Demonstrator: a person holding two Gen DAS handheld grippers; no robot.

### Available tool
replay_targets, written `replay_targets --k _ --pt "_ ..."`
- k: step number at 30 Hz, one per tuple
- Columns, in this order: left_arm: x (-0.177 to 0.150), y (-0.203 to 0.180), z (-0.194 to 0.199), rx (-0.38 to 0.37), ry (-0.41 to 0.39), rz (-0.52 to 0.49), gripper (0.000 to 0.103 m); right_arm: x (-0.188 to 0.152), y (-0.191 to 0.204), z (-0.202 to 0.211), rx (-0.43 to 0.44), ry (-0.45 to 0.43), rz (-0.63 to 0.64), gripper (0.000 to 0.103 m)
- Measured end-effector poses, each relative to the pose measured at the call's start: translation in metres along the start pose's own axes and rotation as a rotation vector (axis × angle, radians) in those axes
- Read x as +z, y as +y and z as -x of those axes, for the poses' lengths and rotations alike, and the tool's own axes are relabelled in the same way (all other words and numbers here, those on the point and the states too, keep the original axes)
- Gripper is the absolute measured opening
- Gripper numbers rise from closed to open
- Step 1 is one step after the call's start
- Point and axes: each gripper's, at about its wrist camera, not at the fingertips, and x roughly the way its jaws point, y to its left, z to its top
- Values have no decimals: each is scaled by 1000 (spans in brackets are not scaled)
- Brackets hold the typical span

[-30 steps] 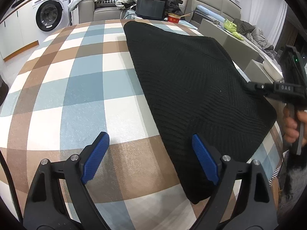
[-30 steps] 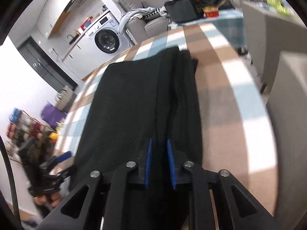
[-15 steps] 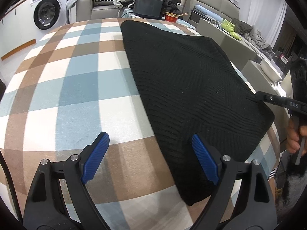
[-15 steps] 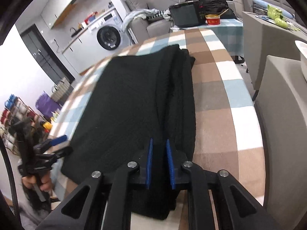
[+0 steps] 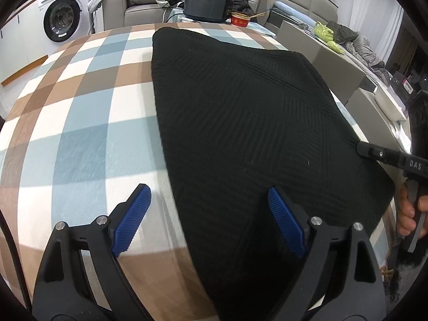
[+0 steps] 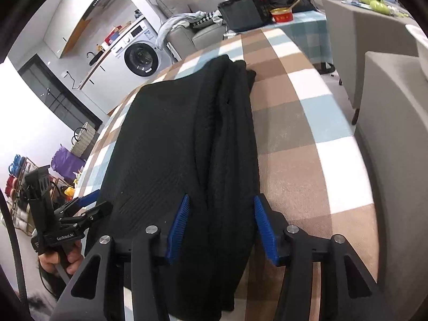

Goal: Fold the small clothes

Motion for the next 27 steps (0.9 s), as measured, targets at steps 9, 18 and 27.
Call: replay_targets --k 9,18,27 --pt "9 10 -2 -63 -23 30 28 4 3 -9 70 25 -1 34" --pt "11 17 2 -53 -50 23 22 4 12 -13 71 21 26 30" --pt "-1 53 20 -6 -67 51 22 10 38 -32 116 38 47 30"
